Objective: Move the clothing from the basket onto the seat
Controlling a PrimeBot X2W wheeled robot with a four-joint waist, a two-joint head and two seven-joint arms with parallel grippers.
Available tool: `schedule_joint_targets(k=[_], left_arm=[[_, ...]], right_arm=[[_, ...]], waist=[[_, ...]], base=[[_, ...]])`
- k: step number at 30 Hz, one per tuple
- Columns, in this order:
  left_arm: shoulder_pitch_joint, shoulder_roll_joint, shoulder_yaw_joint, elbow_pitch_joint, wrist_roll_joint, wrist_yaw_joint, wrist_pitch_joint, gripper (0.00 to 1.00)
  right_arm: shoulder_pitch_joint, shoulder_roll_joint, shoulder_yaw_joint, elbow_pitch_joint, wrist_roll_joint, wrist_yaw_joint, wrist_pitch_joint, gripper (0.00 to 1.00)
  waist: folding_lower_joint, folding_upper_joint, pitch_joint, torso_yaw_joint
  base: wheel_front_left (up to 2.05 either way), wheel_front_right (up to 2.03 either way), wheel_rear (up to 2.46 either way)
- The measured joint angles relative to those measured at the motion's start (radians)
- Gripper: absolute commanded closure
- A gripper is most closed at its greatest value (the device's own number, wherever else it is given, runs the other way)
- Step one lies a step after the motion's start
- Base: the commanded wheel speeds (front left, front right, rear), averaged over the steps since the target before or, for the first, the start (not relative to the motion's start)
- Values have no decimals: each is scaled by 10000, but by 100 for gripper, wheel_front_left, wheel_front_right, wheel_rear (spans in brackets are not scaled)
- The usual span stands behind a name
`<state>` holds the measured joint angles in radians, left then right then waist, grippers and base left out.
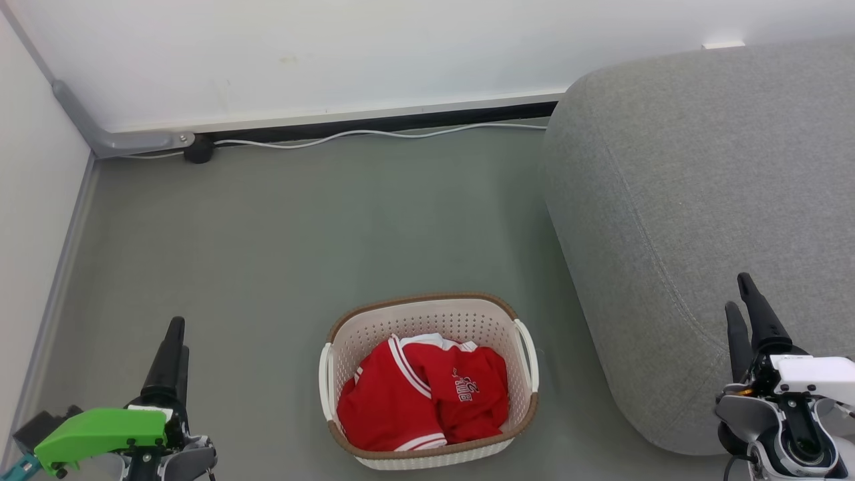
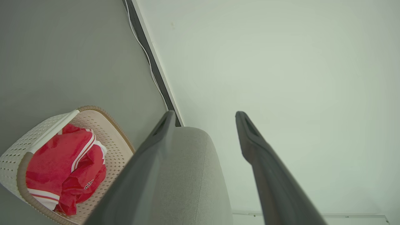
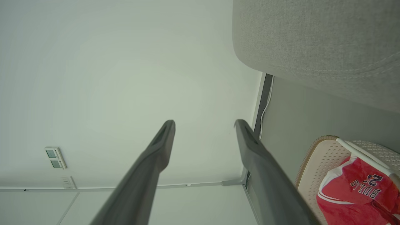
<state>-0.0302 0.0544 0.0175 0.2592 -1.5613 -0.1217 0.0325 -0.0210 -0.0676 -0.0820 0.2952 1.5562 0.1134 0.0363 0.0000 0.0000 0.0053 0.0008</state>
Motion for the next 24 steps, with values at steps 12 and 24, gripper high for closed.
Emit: schedule_joint_targets(k=[12,24], left_arm=[[-189,516,-495,-219,1893,0,-437,0],[-396,876,-965,-602,4397,343,-828,0]], right_arm=[[-182,-460,430,-50,-1801,-6,-500,0],[-478,-826,1091,-282,-4291,-378,-901,0]], waist=[[0,0,16,19],[0,0,30,36]], base=[[0,0,0],[0,0,0]])
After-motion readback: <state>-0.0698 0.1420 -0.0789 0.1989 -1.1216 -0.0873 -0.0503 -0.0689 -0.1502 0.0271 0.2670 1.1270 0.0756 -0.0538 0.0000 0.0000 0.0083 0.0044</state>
